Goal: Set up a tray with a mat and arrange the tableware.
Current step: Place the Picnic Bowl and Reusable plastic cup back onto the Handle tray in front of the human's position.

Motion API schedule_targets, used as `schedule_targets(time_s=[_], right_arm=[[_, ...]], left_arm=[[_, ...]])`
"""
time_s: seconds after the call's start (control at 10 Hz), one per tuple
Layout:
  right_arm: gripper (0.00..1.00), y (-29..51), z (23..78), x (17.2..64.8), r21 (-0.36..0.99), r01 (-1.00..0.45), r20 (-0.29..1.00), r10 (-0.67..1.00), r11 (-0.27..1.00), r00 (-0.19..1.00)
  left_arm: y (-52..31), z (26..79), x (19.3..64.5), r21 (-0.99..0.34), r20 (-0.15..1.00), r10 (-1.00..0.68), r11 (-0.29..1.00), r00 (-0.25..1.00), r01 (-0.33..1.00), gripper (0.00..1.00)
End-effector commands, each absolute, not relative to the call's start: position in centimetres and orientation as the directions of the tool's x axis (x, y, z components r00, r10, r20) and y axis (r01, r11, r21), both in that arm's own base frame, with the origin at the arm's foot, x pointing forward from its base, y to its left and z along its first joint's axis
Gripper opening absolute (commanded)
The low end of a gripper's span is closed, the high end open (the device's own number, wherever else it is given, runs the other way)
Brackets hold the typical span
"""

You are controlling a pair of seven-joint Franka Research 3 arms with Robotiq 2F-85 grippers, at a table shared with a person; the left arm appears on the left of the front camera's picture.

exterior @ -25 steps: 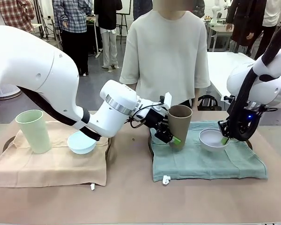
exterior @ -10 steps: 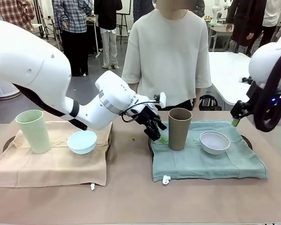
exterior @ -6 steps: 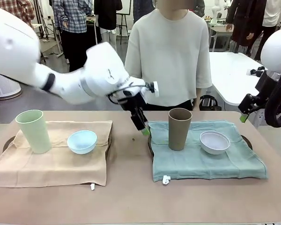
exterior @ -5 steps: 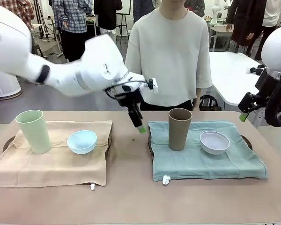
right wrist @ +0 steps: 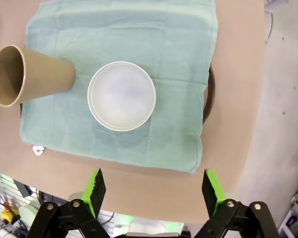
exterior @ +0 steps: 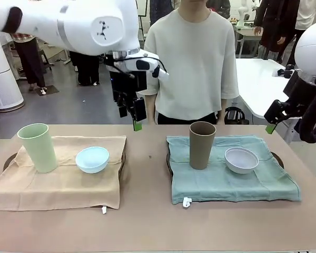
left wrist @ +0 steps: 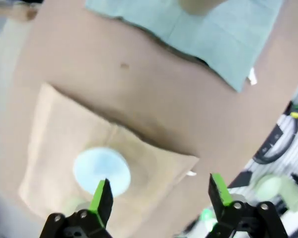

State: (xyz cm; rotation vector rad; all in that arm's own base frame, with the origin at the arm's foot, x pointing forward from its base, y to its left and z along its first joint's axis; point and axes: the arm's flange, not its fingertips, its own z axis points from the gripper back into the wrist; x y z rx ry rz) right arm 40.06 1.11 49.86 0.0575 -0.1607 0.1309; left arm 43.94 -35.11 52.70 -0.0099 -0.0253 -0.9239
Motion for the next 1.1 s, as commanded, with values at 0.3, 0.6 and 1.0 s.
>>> schedule_targets(time_s=[0.3, 0.6, 1.0], right_arm=[[1.0, 1.1, 49.7, 40.1, 0.048, -0.132, 0.159, 0.123, 0.99, 0.98], [1.0, 1.1, 49.7, 40.1, 0.048, -0.132, 0.159, 0.123, 0.99, 0.98], [1.0, 1.1, 49.7, 40.1, 0.048, -0.132, 0.159, 0.123, 0.99, 0.98]], left_arm=[[-34.8, 53.8, 43.6, 0.021, 0.023, -0.729, 0.685, 0.684, 0.729, 1.0], [-34.8, 53.8, 43.6, 0.021, 0.023, -0.729, 0.685, 0.684, 0.729, 1.0], [-34.8, 53.8, 43.6, 0.021, 0.023, -0.729, 0.685, 0.684, 0.729, 1.0]])
